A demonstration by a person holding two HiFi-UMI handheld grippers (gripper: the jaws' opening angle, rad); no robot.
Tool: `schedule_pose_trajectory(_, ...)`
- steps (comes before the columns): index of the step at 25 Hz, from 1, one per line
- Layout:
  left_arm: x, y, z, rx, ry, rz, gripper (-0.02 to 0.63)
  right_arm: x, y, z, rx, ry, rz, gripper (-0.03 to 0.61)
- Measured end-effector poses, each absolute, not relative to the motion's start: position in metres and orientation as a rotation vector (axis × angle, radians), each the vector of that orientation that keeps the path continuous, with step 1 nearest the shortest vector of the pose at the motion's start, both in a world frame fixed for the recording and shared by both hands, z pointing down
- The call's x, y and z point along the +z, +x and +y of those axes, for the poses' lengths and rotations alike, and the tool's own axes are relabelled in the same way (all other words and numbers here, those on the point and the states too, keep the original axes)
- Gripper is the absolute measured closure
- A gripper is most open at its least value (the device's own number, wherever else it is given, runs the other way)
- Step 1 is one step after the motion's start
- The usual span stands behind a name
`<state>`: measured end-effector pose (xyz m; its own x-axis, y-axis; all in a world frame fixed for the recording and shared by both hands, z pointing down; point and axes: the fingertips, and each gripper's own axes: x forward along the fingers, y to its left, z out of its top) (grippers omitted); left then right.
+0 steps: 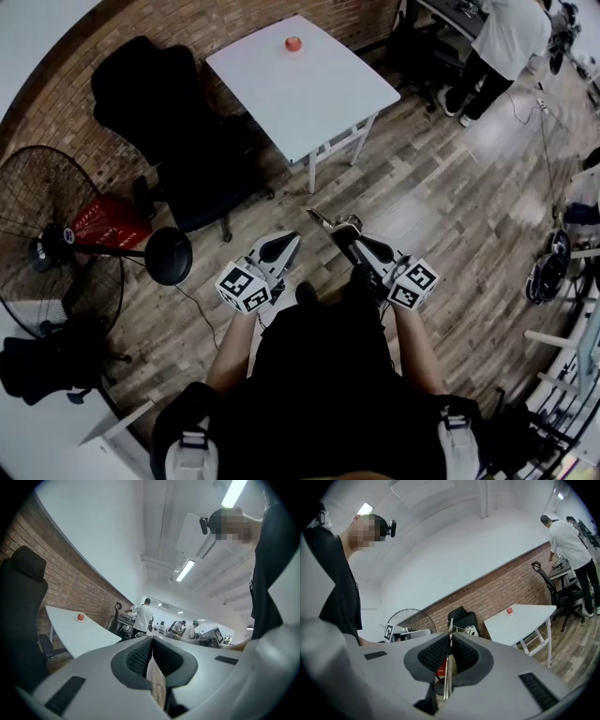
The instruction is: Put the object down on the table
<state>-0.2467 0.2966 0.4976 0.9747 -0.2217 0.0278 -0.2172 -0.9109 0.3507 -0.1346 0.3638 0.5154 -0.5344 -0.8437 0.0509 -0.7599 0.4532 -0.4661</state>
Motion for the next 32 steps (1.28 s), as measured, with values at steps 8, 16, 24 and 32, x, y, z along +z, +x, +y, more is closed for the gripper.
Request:
schedule_pose_trajectory(8,0.496,-0.256,0.301,-0.001,2.791,-0.302,0.592,0.511,-0.142,0.362,-0.616,-1.436,2.519,0.56)
schedule_pose_trajectory(16,0.495,-0.265,0.302,0.014,2.803,-0.266,0.592,0.502,-0.146,0.357,-0.567,-1.481,2.498,0.56)
schedule_pose_trajectory(24,0.502,-0.263,0.286,0.033,2.784,-0.28,0.592,0.508,-0.135,0.351,-0.591,-1.512,2.454,0.56)
schedule_pose_trajectory(32,0.503,-0.24,0.262,0.039,2.791,-0.318,0.592,0.513,-0.112,0.324,-0.609,-1.477,2.464,0.56)
